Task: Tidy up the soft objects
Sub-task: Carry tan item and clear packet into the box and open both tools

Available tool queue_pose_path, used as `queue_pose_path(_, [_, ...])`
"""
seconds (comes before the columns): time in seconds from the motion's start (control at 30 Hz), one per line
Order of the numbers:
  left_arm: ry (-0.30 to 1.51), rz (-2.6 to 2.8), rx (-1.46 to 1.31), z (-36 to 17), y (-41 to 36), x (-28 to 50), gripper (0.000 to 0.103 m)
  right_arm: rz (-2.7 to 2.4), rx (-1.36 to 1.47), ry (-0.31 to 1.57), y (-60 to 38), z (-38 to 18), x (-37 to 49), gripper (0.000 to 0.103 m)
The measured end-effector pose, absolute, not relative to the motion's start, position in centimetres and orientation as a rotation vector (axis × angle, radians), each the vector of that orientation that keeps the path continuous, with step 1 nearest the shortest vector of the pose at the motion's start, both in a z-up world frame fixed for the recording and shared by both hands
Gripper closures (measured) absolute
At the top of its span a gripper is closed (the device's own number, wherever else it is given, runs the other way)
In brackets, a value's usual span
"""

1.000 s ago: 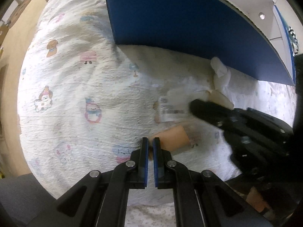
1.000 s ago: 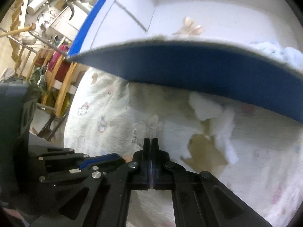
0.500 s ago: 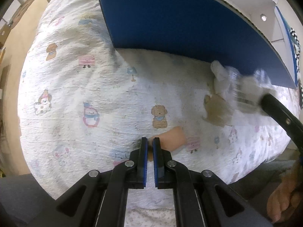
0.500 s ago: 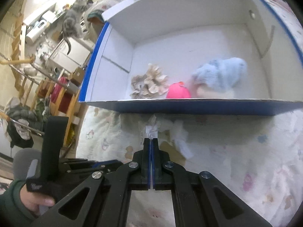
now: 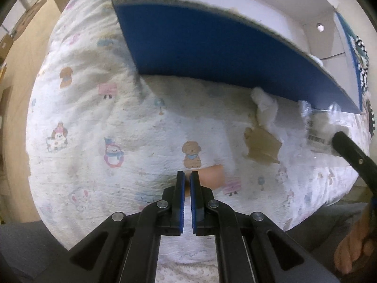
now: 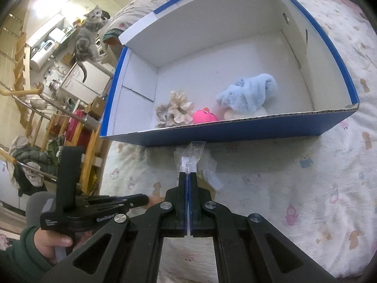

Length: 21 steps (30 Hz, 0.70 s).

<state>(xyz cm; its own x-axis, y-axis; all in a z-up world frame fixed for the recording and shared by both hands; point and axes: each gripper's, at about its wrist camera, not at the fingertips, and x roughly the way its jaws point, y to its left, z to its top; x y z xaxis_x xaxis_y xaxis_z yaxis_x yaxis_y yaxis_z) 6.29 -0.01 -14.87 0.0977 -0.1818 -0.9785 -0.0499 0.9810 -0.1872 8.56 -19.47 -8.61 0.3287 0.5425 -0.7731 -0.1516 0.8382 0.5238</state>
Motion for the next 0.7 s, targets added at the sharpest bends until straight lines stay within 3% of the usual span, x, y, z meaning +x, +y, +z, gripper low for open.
queue_pose_path(0.7, [1.111, -0.07, -0.122, -2.9, 0.0, 5.0, 0.099, 0.48, 0.393, 1.013, -21.5, -2.4, 7.5, 0.1])
